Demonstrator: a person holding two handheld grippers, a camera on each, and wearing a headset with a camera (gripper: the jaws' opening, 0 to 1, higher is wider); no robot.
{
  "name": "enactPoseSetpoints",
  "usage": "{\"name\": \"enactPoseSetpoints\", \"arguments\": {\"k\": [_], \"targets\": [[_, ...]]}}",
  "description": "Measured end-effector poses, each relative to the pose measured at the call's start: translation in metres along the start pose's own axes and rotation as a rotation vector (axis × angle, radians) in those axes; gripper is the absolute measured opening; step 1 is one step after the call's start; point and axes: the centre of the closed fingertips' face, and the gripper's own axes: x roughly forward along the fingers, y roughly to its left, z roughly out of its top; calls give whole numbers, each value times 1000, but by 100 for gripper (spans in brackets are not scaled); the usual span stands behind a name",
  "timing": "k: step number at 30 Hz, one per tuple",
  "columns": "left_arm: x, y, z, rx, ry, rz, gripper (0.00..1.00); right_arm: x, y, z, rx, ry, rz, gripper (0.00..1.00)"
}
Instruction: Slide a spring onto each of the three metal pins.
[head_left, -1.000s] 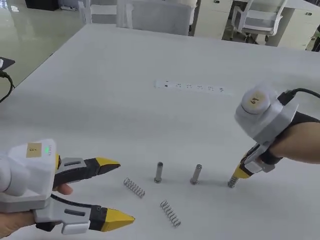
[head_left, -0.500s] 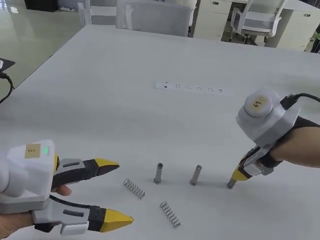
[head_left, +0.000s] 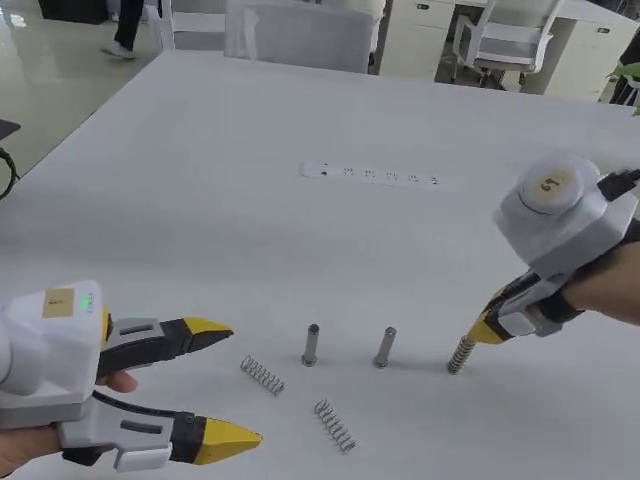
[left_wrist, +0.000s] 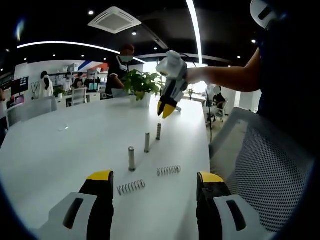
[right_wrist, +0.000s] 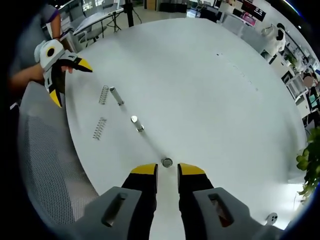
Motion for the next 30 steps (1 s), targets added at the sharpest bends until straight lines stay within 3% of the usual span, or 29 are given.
{"name": "enactPoseSetpoints", "arguments": {"k": [6, 9, 13, 17, 30], "targets": [[1, 0, 0, 3, 1, -4, 63, -10, 22, -8, 10, -5, 29, 13], [1, 0, 0, 3, 3, -7, 63, -14, 41, -2, 9, -32, 72, 13], [2, 0, 0, 6, 2, -10, 63, -14, 60, 7, -17, -50, 91, 13], [3, -1, 1, 11, 1, -14, 63, -7, 81, 16, -35, -65, 140, 14], [3, -3, 3, 22, -1, -20, 63, 17, 120, 25, -75, -63, 210, 17]]}}
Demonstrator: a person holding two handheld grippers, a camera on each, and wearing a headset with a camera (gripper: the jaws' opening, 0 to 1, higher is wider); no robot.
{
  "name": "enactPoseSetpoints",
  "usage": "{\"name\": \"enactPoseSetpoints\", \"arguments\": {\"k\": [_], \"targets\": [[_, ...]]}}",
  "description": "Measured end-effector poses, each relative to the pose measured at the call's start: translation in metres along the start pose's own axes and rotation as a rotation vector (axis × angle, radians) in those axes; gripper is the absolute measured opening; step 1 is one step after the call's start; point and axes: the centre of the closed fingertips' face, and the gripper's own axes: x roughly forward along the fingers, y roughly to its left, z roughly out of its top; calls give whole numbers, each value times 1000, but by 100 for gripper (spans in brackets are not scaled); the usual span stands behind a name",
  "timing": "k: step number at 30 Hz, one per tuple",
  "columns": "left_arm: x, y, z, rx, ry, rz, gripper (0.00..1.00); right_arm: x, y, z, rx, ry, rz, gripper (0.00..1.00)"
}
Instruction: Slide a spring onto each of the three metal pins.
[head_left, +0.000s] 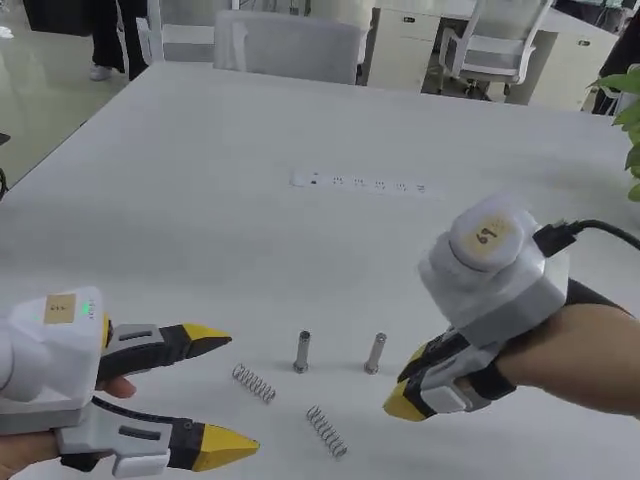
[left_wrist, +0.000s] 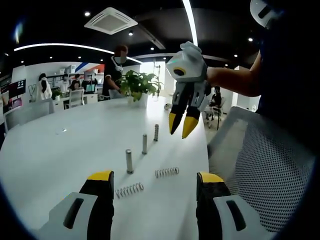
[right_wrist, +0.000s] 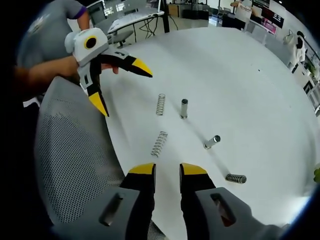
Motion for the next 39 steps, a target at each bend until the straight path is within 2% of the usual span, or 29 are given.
{"name": "enactPoseSetpoints", "arguments": {"k": [7, 14, 21, 26, 28, 33, 39], "targets": [[2, -1, 1, 4, -7, -4, 63, 19, 16, 5, -18, 16, 34, 18], [4, -2, -1, 2, -7, -9, 62, 39, 27, 2, -23, 44, 51, 17], [6, -4, -2, 3, -1, -19, 62, 56, 28, -1, 7, 56, 32, 17], [7, -5, -2, 3, -5, -22, 62, 68, 25, -7, 14, 91, -9, 17], [7, -5, -3, 2, -3, -24, 61, 71, 22, -10, 10, 109, -24, 17], [7, -5, -3, -1, -5, -23, 61, 74, 22, -12, 22, 114, -24, 16], [7, -6, -4, -3, -3, -26, 60, 77, 19, -15, -3, 126, -47, 13]]}}
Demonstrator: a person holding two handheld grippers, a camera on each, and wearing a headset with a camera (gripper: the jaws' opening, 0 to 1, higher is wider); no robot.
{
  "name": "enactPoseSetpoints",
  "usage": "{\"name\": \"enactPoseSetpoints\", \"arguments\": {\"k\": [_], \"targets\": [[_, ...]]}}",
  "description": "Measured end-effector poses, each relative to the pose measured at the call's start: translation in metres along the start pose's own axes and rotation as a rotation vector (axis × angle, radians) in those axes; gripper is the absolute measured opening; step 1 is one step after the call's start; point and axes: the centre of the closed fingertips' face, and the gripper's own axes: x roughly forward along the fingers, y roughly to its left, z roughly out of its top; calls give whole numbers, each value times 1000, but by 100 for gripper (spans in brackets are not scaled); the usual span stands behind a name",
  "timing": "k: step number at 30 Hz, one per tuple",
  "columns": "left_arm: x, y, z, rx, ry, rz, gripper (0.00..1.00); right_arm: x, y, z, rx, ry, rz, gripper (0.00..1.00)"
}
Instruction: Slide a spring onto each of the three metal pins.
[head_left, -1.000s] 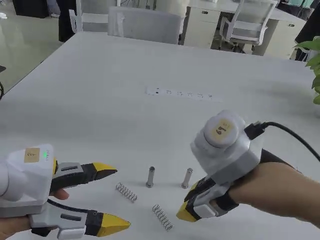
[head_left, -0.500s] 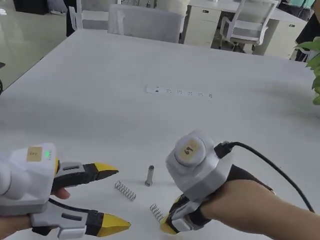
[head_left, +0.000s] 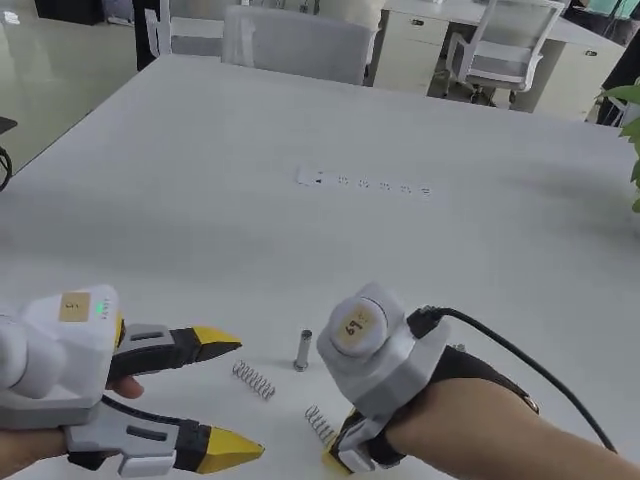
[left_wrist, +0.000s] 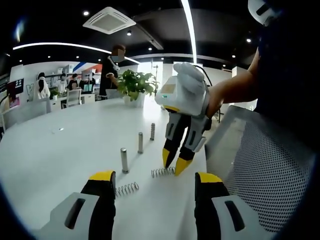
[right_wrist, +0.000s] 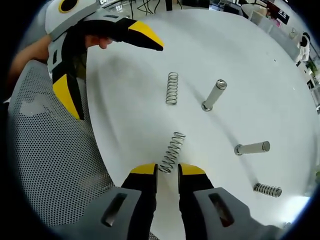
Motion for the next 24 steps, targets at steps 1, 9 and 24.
{"name": "enactPoseSetpoints", "arguments": {"k": [1, 9, 24], "targets": [[0, 0, 0, -1, -1, 0, 60, -1, -2, 1, -10, -9, -9, 12], [1, -3, 0, -1, 7, -11, 59, -6, -7, -5, -50, 2, -13, 9], [14, -22, 3, 44, 44, -99, 52, -47, 4, 3, -82, -47, 105, 8]]}}
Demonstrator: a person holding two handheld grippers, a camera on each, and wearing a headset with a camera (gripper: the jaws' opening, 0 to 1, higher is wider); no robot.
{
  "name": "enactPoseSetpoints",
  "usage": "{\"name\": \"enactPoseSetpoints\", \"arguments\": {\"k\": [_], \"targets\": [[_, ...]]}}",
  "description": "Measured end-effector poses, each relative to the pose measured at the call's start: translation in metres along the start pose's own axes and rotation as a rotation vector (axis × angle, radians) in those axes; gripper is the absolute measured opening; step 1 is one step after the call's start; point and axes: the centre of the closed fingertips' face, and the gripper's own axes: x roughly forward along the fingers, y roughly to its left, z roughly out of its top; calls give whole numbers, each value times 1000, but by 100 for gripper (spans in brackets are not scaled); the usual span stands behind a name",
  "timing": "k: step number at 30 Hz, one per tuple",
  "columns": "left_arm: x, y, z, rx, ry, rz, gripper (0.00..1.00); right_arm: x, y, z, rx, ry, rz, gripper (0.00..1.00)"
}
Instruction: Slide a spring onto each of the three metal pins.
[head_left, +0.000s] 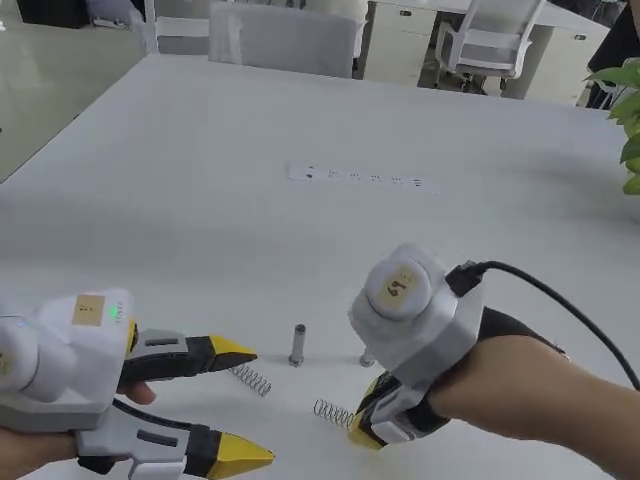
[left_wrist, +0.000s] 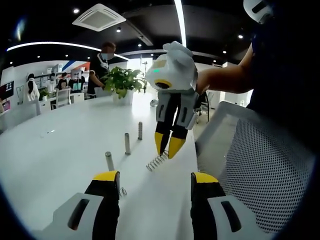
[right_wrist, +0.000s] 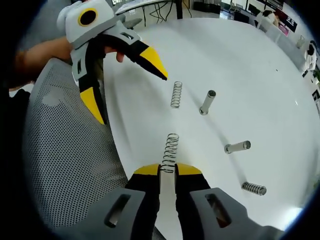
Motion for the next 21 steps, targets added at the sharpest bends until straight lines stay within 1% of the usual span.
{"name": "enactPoseSetpoints", "arguments": {"k": [1, 2, 4, 6, 8, 9, 11, 15, 17, 21], "targets": [[1, -1, 0, 4, 1, -6, 51, -3, 3, 2, 1, -2, 11, 8], [1, -3, 0, 13, 4, -16, 50, -6, 11, 4, -24, 2, 50, 8], [3, -5, 1, 24, 4, -30, 47, -12, 14, 10, -34, -3, 50, 8], [3, -7, 2, 30, 3, -41, 45, -14, 18, 13, -73, 4, 61, 8], [4, -9, 4, 32, -6, -56, 41, -17, 20, 18, -93, -6, 60, 8], [4, -10, 5, 39, -8, -61, 39, -18, 25, 20, -112, -4, 78, 8], [5, -12, 6, 43, -14, -72, 36, -19, 27, 23, -123, -9, 87, 8], [6, -18, 9, 67, -18, -108, 28, -23, 36, 27, -195, -3, 117, 8], [6, -21, 11, 70, -24, -126, 23, -24, 40, 30, -209, -5, 128, 8], [7, -26, 10, 85, -19, -149, 17, -25, 44, 32, -228, -5, 139, 8]]}}
